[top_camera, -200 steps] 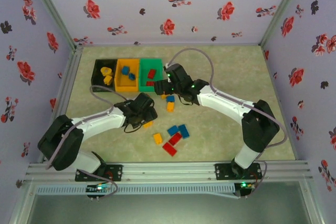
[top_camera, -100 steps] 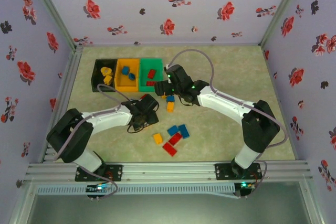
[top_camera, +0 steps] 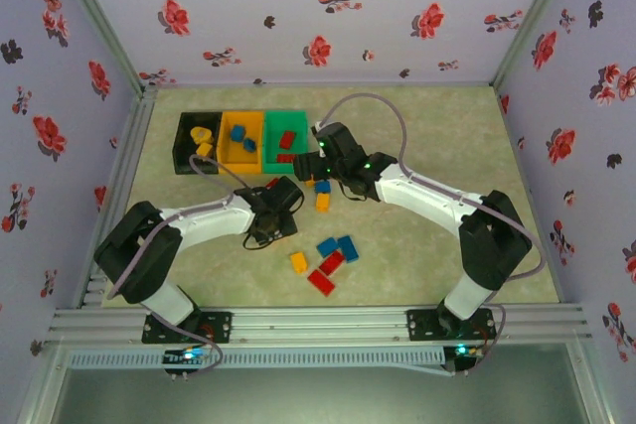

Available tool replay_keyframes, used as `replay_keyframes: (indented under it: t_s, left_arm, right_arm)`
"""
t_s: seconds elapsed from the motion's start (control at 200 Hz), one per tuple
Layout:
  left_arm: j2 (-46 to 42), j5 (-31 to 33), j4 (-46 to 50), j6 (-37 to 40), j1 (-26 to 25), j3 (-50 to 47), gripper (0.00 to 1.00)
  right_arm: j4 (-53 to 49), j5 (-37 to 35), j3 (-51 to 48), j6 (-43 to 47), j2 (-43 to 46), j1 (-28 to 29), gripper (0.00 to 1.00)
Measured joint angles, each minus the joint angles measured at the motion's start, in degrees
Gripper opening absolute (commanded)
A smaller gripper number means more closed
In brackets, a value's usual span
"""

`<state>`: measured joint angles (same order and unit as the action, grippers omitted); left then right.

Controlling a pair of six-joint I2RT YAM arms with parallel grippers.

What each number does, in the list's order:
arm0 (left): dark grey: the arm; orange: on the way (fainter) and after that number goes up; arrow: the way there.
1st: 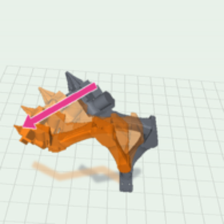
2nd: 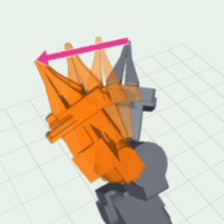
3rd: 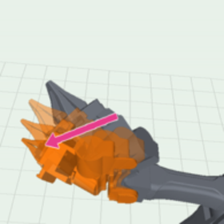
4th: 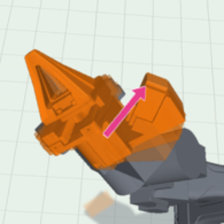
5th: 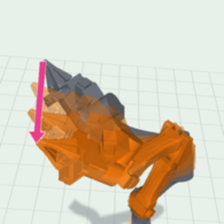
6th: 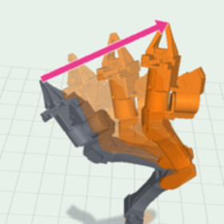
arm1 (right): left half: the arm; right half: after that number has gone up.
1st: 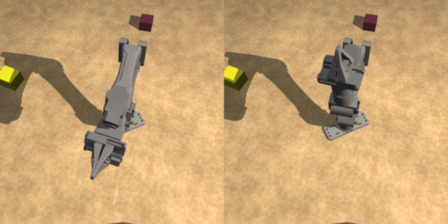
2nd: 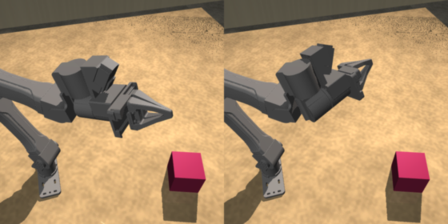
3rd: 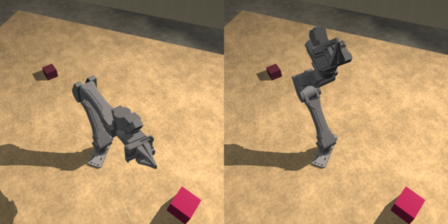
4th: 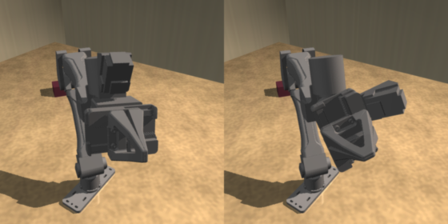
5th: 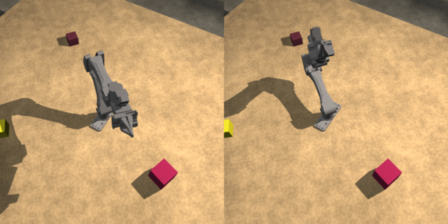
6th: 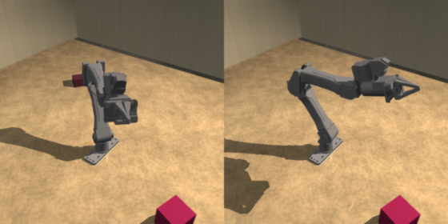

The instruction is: Sort the legos into containers by color

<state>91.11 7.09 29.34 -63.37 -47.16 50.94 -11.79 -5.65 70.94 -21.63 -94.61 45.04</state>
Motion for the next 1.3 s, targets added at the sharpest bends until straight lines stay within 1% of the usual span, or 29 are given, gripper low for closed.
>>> replay_keyframes:
  t_s: [0.11,0.25,0.32,0.39,0.485,0.695,0.885,1.01,1.17,1.3]
  left_arm:
    - [1.3,0.6,4.1,3.7,0.0,4.7,0.41]
    - [1.7,2.7,9.0,9.2,0.3,11.7,0.39]
    - [1.7,3.4,11.0,12.3,1.0,14.6,0.38]
    - [1.5,4.2,12.6,15.6,2.9,16.7,0.38]
    - [0.4,5.1,14.1,19.5,7.4,18.2,0.38]
    - [-2.2,6.7,14.8,27.2,20.0,21.2,0.37]
    - [-1.9,7.3,13.3,31.9,31.1,25.8,0.36]
    - [1.1,7.3,11.4,33.7,38.0,29.4,0.35]
    - [7.8,7.4,9.5,34.2,43.7,33.2,0.35]
    - [13.2,7.5,8.2,34.1,45.7,35.3,0.34]
  right_arm:
    - [0.0,-0.1,-0.4,0.0,0.0,0.0,0.83]
    - [0.0,-0.6,-0.9,0.0,0.4,0.0,0.83]
    - [0.0,-1.3,-1.4,0.0,1.1,-0.1,0.83]
    - [-0.1,-2.2,-2.3,-0.1,2.3,-0.2,0.83]
    - [0.0,-3.2,-4.2,-1.0,4.4,-0.7,0.83]
    - [0.3,-3.3,-7.3,-3.1,6.6,-1.2,0.82]
    - [0.9,-2.7,-8.8,-4.9,6.6,-1.2,0.81]
    - [1.3,-1.9,-9.4,-5.7,6.6,-1.2,0.81]
    - [1.4,-1.7,-10.0,-6.1,6.6,-0.6,0.81]
    - [1.4,-1.7,-10.1,-6.5,6.6,-0.3,0.81]
